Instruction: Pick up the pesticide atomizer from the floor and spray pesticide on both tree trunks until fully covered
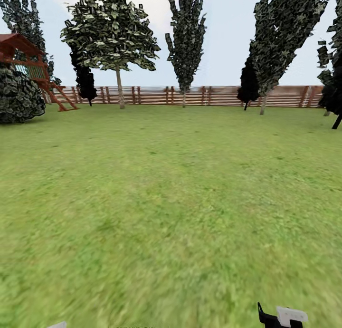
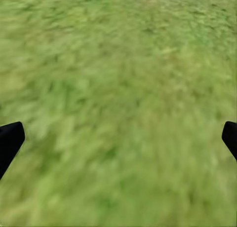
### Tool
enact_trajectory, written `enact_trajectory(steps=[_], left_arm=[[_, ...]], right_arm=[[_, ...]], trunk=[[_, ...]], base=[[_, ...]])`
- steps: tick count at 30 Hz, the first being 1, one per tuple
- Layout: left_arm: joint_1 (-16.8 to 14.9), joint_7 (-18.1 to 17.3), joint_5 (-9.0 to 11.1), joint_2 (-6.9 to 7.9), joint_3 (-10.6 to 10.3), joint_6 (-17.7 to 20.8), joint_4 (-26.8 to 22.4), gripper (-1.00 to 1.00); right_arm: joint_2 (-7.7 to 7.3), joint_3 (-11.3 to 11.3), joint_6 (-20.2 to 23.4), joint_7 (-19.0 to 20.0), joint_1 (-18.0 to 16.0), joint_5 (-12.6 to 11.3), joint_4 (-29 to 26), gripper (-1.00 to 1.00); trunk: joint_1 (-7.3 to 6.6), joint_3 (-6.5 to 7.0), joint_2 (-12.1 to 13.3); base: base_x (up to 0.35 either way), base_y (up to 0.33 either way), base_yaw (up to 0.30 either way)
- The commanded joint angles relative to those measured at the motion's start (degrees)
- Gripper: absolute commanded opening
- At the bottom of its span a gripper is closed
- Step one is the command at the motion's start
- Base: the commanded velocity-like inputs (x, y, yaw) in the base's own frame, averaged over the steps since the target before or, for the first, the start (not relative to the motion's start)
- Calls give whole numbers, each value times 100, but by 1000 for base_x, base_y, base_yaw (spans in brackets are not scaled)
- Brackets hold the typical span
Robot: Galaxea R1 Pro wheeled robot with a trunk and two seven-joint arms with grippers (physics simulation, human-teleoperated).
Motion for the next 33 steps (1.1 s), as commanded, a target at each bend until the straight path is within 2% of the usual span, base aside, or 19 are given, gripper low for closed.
enact_trajectory(steps=[1,9,18,22,27,33], left_arm=[[0,0,3,0,3,-5,0,-100],[0,-7,13,5,7,-6,0,-100],[0,0,24,41,15,-1,0,-100],[0,1,28,51,22,-4,4,-100],[0,-3,281,52,16,-11,8,-100],[0,-1,319,52,16,-12,8,-100]], right_arm=[[0,1,0,0,1,0,0,100],[0,1,0,0,-1,0,0,100],[0,2,9,0,-3,0,-2,100],[0,6,15,8,-1,0,0,100],[8,13,17,6,-3,0,0,100],[9,16,18,0,-2,0,0,100]], trunk=[[0,0,0],[0,0,0],[0,0,0],[0,0,0],[0,0,0],[0,0,0]], base=[[0,0,279],[26,0,279],[323,8,241],[339,48,34],[339,5,2],[339,0,0]])
